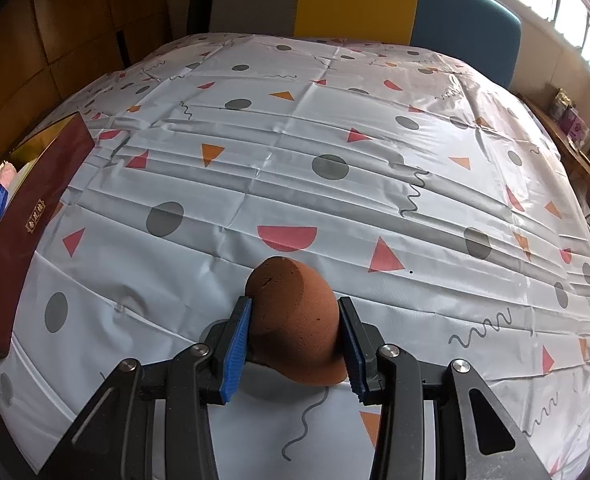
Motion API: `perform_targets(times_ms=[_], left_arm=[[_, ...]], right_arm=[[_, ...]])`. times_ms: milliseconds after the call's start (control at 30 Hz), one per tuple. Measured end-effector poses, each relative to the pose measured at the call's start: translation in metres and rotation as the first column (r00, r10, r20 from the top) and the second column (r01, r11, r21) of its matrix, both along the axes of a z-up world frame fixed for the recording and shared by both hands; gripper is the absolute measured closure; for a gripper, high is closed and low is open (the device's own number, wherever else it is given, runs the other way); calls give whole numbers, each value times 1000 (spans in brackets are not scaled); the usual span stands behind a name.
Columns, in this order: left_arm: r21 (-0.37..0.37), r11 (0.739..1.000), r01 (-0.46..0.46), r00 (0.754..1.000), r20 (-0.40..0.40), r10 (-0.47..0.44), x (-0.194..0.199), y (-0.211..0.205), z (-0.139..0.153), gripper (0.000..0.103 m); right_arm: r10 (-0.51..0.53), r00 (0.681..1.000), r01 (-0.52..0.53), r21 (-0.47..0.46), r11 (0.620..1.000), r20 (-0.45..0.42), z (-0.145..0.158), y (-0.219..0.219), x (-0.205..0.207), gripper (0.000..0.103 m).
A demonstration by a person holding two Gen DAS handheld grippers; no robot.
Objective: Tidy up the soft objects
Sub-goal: 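Carry the black scrunchie into the gold tray and open the left tool, then carry the brown makeup sponge into the gold tray and open the right tool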
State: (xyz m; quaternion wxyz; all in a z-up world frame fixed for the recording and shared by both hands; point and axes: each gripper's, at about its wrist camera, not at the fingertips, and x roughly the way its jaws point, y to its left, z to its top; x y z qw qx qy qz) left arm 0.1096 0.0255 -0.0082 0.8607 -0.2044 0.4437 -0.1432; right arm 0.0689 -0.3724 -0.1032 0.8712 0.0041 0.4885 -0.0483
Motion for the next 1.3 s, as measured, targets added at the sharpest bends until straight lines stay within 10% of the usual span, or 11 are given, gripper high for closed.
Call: perform_targets(times_ms=[333, 533, 867, 1300], left_arm=[[60, 998, 15, 985, -172, -4, 69, -37, -57, 66], [107, 994, 20, 994, -113, -8, 64, -36, -43, 39], [318, 947, -49, 998, 58, 32, 6, -27, -8, 38], [359, 927, -104, 984, 174, 43, -58, -15, 14, 37]], right_arm=[[7, 1000, -7, -9, 1000, -3, 0, 0, 0, 60], [6, 1000, -6, -8, 1000, -4, -1, 0, 1, 60], [16, 1000, -16, -43, 999, -6, -3, 3, 1, 60], [-5, 1000, 4, -95, 995, -11, -6, 11, -1, 60]])
